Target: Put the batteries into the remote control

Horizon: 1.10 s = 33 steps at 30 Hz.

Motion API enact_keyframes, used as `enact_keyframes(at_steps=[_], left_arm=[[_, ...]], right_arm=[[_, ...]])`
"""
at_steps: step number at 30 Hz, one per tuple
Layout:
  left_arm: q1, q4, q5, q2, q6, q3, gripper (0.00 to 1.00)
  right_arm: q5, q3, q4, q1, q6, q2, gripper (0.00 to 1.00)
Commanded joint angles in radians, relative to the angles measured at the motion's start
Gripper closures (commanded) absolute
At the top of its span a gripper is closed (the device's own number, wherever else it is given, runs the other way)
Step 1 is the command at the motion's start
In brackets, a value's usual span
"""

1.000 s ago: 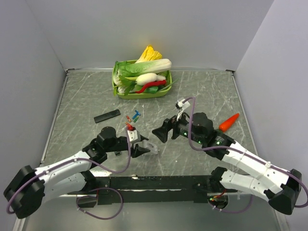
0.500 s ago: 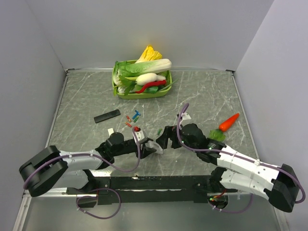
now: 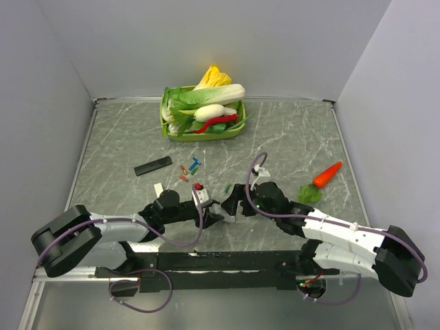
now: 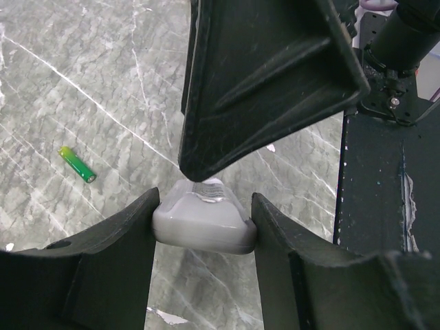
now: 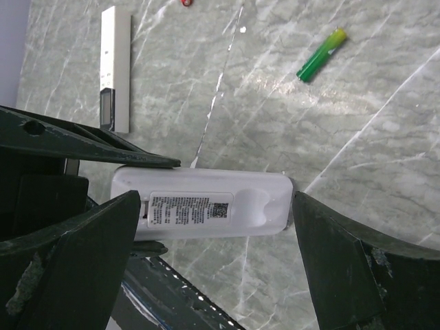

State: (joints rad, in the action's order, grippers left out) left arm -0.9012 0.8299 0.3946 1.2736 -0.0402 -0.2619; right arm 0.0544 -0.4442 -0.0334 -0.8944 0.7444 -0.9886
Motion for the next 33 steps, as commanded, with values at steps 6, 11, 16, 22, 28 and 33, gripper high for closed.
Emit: enact_keyframes(at_steps=[6,11,16,22,28,33], left_arm=[[-0.007,-0.054,0.015,0.0,0.028,-0.025,0.99],[-0.007,-0.064,0.015,0.0,0.03,-0.031,0.99],[-0.005,-0.071,0.016,-0.006,0.028,-0.033,0.99],[-0.007,-0.078,0.018,-0.008,0.03,-0.037,0.99],[-0.007,-0.089,0.02,-0.016,0.028,-0.042,0.99],[-0.005,-0.097,0.024,-0.017,0.03,-0.049,0.99]], right_arm=[[-0.048,0.009,-0.105,-0.012,0.029,-0.019,0.02],[-0.071,0.002,-0.088,-0.014,0.024,-0.027,0.02],[-0.056,0.002,-0.05,-0.018,0.029,-0.021,0.02],[-0.06,-0.004,-0.036,-0.021,0.019,-0.03,0.03],[-0.076,-0.017,-0.02,-0.025,0.003,-0.051,0.04],[-0.082,-0.033,-0.002,-0.028,-0.004,-0.082,0.04]])
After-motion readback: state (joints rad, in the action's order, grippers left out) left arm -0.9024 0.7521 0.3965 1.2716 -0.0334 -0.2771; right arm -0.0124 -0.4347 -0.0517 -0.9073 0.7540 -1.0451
